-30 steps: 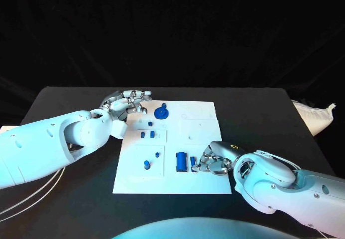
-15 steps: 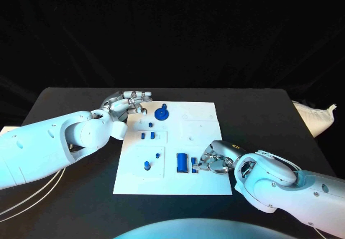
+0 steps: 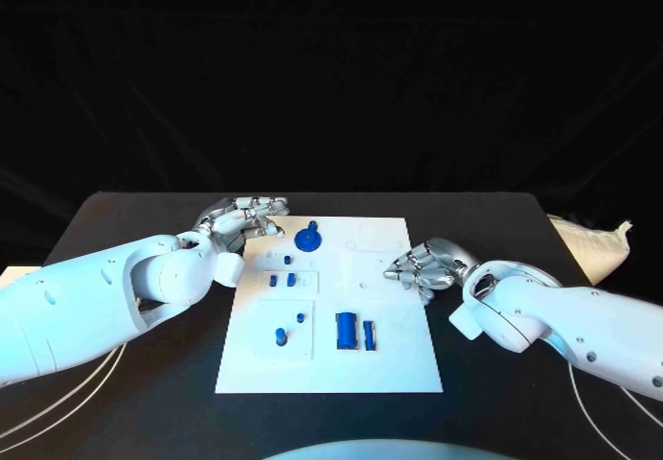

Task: Assemble the parts on the task board

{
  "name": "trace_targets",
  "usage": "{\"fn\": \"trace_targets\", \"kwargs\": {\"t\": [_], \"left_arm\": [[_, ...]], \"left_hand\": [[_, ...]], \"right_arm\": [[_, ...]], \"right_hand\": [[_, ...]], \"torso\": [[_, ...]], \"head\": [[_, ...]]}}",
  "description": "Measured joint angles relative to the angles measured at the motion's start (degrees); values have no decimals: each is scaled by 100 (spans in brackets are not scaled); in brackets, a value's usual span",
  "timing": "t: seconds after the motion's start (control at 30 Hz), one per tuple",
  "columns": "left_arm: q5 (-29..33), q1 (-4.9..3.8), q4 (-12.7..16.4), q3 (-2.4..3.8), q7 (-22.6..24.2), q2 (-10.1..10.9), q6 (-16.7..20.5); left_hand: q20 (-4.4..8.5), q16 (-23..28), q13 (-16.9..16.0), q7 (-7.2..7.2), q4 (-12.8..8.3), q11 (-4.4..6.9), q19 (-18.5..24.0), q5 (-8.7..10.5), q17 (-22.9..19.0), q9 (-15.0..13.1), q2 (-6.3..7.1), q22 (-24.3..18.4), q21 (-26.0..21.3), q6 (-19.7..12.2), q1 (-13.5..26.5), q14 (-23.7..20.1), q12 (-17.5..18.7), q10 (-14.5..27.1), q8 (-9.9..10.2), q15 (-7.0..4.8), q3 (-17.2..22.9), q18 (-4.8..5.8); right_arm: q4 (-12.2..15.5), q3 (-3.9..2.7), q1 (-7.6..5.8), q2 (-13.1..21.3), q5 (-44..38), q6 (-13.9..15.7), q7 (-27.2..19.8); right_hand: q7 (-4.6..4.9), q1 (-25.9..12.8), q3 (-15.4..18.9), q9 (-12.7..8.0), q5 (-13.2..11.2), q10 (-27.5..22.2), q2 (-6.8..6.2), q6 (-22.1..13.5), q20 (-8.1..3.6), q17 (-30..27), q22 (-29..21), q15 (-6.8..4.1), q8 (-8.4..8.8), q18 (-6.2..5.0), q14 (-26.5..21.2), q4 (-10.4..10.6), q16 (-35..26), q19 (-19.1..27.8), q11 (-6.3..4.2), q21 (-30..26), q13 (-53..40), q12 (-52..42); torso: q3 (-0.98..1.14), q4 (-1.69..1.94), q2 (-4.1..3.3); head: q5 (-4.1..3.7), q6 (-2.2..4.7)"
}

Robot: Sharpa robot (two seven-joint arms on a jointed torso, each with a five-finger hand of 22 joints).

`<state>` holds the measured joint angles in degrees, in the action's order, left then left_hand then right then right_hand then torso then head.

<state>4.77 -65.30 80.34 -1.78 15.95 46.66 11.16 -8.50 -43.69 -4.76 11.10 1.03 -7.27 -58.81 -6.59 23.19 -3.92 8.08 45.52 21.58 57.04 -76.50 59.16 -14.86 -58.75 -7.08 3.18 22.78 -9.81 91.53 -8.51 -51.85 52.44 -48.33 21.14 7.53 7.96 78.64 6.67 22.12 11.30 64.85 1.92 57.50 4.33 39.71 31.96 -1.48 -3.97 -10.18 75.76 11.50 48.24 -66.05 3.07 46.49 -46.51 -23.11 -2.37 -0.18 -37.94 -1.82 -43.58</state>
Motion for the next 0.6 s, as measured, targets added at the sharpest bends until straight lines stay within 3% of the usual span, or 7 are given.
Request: {"fn": "trace_targets", "kwargs": {"t": [0.03,0.07,0.2,0.33,0.47,0.6], "left_arm": [[31,17,-58,-1,14,-33,4],[60,31,-105,-2,29,-65,8],[191,86,-382,-1,126,-255,33],[314,138,-745,1,242,-487,87],[410,186,-1086,1,349,-691,149],[474,197,-1256,5,441,-799,202]], "left_hand": [[-54,269,21,-10,32,-21,145,0,-133,0,-20,-138,-185,-28,20,-140,0,21,-23,43,-63,0],[-104,508,41,-29,63,-29,284,0,-247,0,-38,-260,-350,-47,38,-256,9,30,-34,87,-105,0],[-330,1577,108,-39,157,-84,901,0,-735,5,-52,-899,-1123,-100,24,-515,148,0,-35,270,-266,0],[-585,2431,110,-79,189,-154,1359,0,-1140,12,-137,-1448,-1685,-139,-61,-718,385,-12,56,473,-407,0],[-696,2931,114,-79,189,-214,1470,0,-1420,12,-205,-1821,-1781,-139,-129,-691,612,-32,121,555,-500,-1],[-696,3179,114,-67,195,-214,1470,0,-1563,12,-250,-2039,-1781,-126,-174,-627,727,-32,166,571,-554,-1]], "right_arm": [[-186,0,-34,-95,307,5,-241],[-343,-3,-59,-171,591,7,-462],[-1057,-4,-121,-518,1671,-32,-1297],[-1639,-7,-152,-822,2455,-126,-1904],[-2120,-8,-159,-1070,2965,-218,-2319],[-2449,-12,-165,-1241,3272,-296,-2578]], "right_hand": [[73,163,-66,-61,-81,-170,87,-75,52,-371,-274,79,24,0,-226,-66,-559,148,104,-381,376,382],[99,289,-119,-105,-113,-293,123,-138,93,-544,-423,134,24,0,-374,-119,-862,247,139,-604,608,622],[259,575,-261,-420,-249,-496,144,-339,405,-1380,-1248,427,24,1,-1031,-261,-2363,786,371,-1871,1775,1513],[266,636,-361,-764,-288,-446,84,-448,717,-2165,-1979,723,24,1,-1492,-400,-3540,1055,485,-2933,2718,1906],[267,594,-434,-1064,-288,-457,126,-449,867,-2690,-2401,816,24,0,-1435,-606,-4065,917,532,-3485,3383,1917],[267,478,-480,-1265,-288,-425,206,-449,853,-3004,-2623,822,24,1,-1252,-782,-4288,676,564,-3747,3784,1917]], "torso": [[-2,-8,27],[-3,-16,55],[-5,-49,175],[8,-72,277],[35,-91,366],[66,-98,424]], "head": [[-1,31],[-3,64],[-12,239],[-26,415],[-31,542],[-17,636]]}}
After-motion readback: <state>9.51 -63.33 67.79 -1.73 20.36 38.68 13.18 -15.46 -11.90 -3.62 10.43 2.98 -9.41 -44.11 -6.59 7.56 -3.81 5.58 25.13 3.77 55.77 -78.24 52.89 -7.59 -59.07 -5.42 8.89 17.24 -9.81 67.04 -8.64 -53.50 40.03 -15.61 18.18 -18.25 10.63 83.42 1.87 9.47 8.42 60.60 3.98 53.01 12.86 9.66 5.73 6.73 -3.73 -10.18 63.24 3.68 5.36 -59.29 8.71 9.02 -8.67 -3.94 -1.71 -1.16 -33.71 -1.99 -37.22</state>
